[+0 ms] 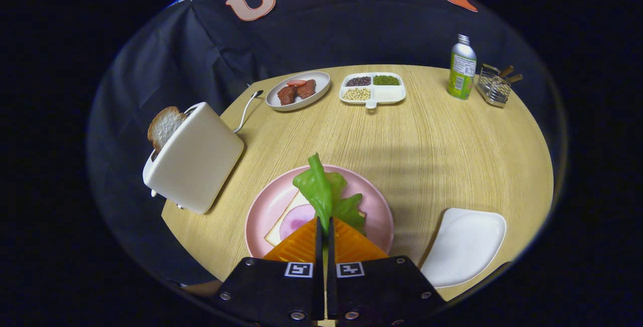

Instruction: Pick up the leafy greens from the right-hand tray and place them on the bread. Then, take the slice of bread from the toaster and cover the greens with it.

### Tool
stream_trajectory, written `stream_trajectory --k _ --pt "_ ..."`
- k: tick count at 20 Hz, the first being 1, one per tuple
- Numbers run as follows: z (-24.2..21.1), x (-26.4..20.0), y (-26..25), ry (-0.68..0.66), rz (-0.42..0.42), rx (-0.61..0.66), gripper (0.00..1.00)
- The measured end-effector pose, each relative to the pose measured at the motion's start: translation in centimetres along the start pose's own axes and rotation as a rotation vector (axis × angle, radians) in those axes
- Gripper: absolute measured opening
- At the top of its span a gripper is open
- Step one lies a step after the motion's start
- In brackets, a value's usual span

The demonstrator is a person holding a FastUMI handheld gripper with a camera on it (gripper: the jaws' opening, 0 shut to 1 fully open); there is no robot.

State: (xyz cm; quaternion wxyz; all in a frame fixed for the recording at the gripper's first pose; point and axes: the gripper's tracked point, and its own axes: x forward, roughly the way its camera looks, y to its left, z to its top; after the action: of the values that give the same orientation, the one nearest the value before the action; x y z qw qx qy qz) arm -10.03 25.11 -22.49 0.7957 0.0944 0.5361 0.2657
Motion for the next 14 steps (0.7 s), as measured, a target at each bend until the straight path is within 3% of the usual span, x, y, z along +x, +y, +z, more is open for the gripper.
stream_trajectory --k 8,14 --pt "-1.4 2.2 2.5 0.058 0.005 -0.08 0.06" --pt "-0.6 2.3 3.4 0.04 0.019 -0.099 0.23"
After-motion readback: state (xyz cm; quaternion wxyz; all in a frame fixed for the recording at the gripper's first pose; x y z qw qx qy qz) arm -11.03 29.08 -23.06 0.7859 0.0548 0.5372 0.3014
